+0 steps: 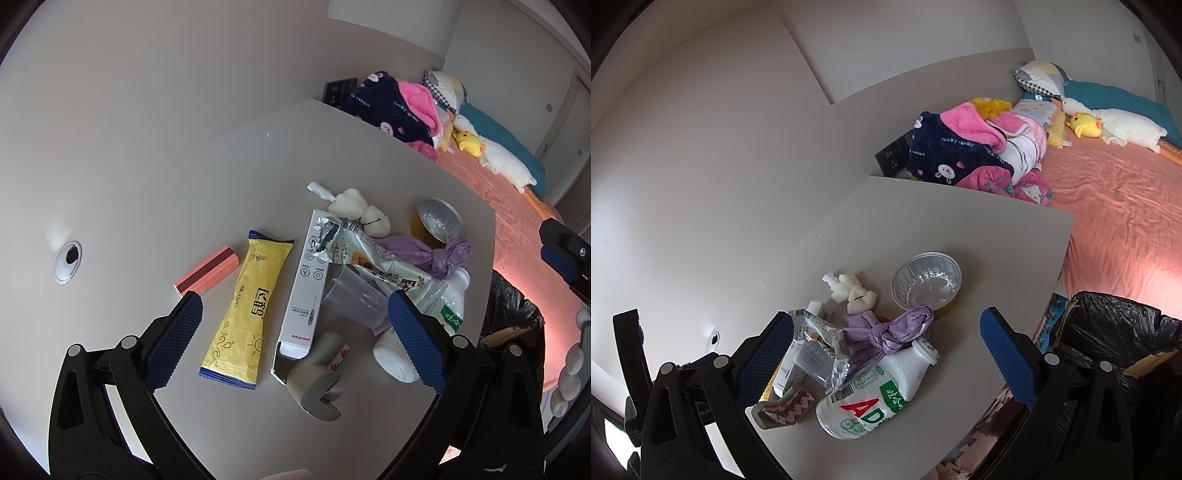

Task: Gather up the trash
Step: 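Move both tools over the trash pile on the table, then grasp the pink block with the left tool while the right tool grasps the silver foil bowl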

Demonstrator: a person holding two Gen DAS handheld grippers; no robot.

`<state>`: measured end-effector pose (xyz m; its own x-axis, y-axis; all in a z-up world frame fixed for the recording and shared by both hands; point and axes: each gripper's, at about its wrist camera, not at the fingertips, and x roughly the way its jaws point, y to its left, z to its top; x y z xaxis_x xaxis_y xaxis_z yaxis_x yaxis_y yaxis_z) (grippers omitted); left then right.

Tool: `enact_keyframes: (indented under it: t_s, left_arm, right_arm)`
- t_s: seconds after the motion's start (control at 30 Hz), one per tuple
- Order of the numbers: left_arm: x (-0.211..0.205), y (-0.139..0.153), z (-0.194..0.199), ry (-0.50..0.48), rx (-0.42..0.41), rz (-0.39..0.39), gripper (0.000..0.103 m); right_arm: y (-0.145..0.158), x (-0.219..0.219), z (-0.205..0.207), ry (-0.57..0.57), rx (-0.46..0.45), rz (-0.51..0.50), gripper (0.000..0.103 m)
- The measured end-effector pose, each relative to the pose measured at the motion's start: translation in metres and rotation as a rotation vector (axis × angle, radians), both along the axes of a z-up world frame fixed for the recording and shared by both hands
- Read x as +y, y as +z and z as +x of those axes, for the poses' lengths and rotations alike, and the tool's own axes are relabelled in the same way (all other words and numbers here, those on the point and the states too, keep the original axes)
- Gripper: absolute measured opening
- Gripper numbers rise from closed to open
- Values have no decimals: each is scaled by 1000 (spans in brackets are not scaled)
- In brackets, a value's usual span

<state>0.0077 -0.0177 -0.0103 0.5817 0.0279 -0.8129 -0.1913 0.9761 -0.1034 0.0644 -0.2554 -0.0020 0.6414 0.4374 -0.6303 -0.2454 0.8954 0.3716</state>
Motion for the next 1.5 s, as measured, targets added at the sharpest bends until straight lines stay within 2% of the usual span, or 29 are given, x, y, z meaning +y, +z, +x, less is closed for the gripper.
enact_keyframes:
  t_s: [0.3, 0.53, 0.8, 0.97, 1.13, 1.23, 1.3, 1.5]
  left_arm:
    - [10, -6, 2, 6, -3, 6, 97]
    - [26, -16, 8, 27, 22, -17, 96]
    - [47, -30, 25, 53, 58, 60, 87]
    - [64, -40, 33, 61, 75, 45, 86]
    - [78, -47, 38, 74, 98, 75, 85]
    - [86, -51, 40, 76, 114, 80, 79]
    - [91, -57, 41, 70, 129, 71, 70]
    - [98, -63, 43, 42, 140, 79, 68]
  right_arm:
    - [-10, -2, 4, -10, 30, -1, 100]
    - [-14, 6, 14, -7, 18, -51, 100]
    - [-25, 13, 41, -12, 37, -100, 100]
    - [-31, 20, 64, -11, 52, -125, 100]
    - [-40, 31, 85, -3, 67, -171, 100]
    - [-49, 38, 97, 1, 85, -214, 100]
    - [-57, 42, 104, 3, 98, -238, 100]
    - [-76, 51, 121, 6, 143, -308, 100]
